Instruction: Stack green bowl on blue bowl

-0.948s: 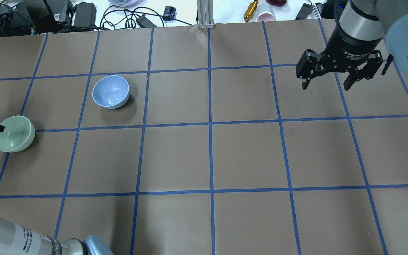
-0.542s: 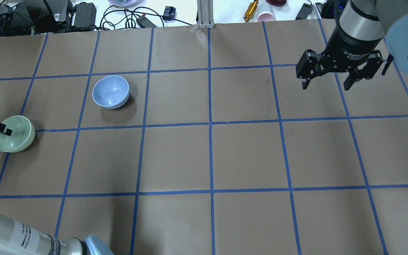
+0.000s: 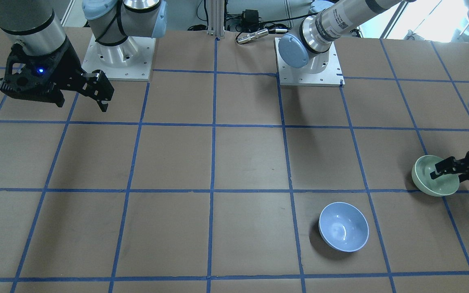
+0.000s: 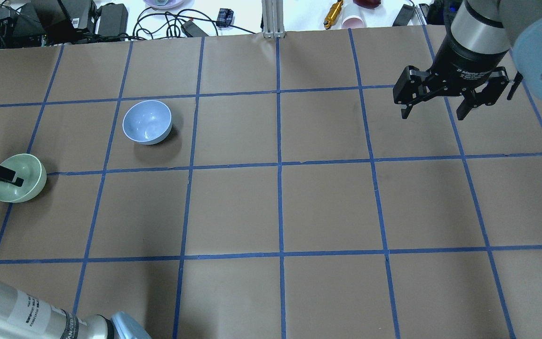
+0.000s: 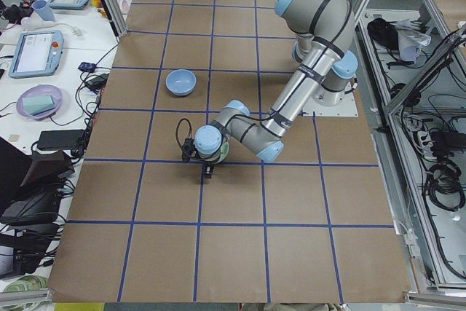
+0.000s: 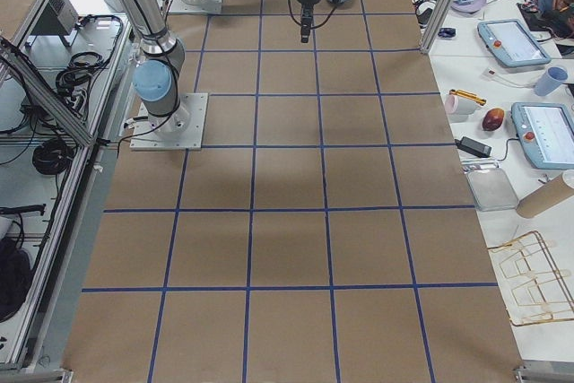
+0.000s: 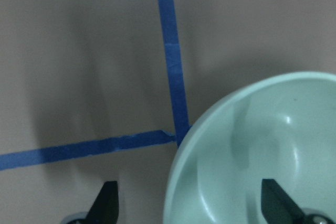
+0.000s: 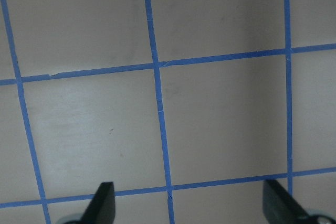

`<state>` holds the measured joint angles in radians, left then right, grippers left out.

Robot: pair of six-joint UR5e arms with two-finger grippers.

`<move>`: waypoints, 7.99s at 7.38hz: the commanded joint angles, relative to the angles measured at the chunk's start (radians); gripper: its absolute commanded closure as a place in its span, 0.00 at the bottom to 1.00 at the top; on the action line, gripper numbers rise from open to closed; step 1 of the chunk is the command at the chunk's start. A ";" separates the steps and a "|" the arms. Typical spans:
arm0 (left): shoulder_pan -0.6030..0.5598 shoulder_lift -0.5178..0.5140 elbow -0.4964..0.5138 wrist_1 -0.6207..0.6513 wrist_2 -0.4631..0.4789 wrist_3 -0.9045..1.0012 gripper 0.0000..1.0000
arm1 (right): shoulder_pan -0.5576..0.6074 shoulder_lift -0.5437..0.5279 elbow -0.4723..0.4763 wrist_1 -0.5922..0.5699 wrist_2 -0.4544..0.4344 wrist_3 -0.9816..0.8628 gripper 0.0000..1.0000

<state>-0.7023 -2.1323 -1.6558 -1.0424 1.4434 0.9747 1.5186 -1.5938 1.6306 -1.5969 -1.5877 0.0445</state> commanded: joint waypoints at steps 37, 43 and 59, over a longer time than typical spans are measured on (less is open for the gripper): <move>-0.454 0.058 0.157 -0.226 -0.310 -0.691 0.95 | 0.000 0.000 0.000 0.000 0.000 0.000 0.00; -0.453 0.058 0.154 -0.229 -0.276 -0.692 0.85 | 0.000 0.000 0.000 0.000 0.000 0.000 0.00; -0.807 0.483 0.165 -0.467 0.098 -0.915 0.00 | 0.000 0.000 0.000 0.000 0.000 0.000 0.00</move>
<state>-1.4571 -1.7050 -1.4865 -1.4705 1.5338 0.0993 1.5187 -1.5938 1.6311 -1.5969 -1.5876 0.0445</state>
